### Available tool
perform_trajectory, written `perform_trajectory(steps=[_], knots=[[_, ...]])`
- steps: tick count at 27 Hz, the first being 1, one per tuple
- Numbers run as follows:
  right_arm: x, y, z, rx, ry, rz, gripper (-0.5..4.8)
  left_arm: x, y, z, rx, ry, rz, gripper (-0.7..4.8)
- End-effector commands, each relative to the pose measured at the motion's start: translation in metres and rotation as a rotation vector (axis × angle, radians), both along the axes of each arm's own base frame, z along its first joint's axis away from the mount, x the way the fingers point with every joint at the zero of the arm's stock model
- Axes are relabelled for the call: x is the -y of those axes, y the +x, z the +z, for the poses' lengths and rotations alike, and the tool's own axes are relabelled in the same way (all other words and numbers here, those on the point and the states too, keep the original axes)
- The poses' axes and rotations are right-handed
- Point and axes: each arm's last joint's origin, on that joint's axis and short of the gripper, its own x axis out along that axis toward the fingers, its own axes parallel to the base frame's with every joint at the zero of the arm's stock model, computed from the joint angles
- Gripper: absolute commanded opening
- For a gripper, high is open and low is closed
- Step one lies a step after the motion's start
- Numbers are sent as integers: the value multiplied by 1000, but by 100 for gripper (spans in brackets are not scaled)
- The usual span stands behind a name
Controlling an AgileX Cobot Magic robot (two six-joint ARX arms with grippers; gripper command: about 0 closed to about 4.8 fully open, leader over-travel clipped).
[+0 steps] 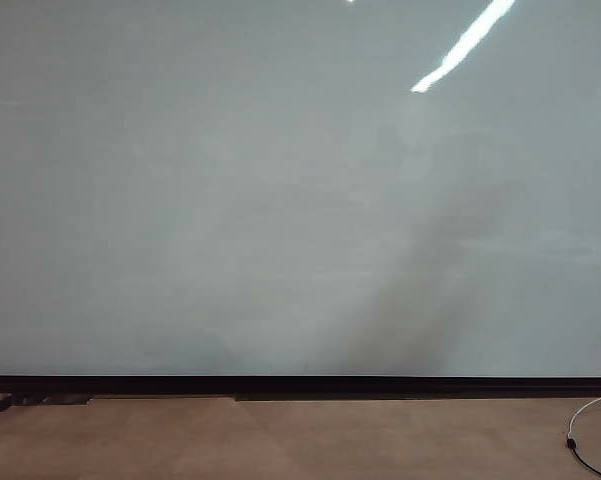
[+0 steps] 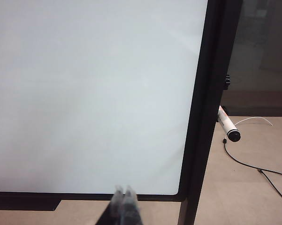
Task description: Pick up the pen on the shelf to the right of the whiteboard and draw a straight line.
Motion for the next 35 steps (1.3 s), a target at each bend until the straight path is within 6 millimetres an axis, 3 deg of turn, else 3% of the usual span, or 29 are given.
perform_trajectory(steps=[1,17,19,26,29,35], knots=[[0,0,-1,8,1,-3,-8,0,0,2,8,1,0,-5],[0,0,0,20,4,-2,-8,0,0,2,8,1,-1,-5],[-1,0,4,56,69,39,-8,0,0,2,8,1,0,-5],[-1,-5,27,151,61,57,4,0,0,2,8,1,0,-5],[0,-6,42,166,65,14,35,0,0,2,8,1,0,-5],[5,7,65,126,-12,-31,57,0,0,2,8,1,-1,-5]])
